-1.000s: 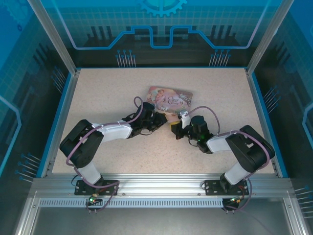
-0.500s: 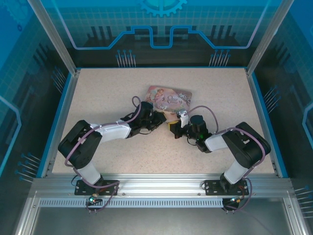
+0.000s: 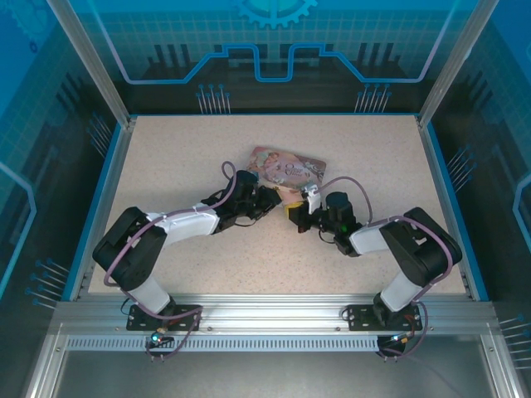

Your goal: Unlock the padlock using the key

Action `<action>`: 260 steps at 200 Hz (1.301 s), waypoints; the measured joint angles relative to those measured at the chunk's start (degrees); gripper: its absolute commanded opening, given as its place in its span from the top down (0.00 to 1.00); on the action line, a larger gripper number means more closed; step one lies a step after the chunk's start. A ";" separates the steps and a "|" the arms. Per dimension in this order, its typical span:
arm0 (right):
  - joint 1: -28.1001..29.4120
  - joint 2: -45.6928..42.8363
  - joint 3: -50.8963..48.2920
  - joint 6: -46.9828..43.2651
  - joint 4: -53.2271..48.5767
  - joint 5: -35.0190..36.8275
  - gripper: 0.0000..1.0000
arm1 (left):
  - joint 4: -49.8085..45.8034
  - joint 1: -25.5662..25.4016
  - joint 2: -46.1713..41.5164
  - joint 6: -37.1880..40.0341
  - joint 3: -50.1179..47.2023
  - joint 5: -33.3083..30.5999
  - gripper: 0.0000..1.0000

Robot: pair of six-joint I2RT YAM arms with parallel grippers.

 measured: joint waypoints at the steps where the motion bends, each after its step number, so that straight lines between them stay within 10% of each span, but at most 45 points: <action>1: 0.00 0.00 0.00 0.00 -0.02 0.00 1.00 | 0.00 0.00 0.00 0.00 0.00 0.00 0.90; 260: -1.49 -0.48 2.19 -1.97 -3.74 -2.27 1.00 | 0.94 0.39 1.07 0.37 -0.11 -0.26 0.91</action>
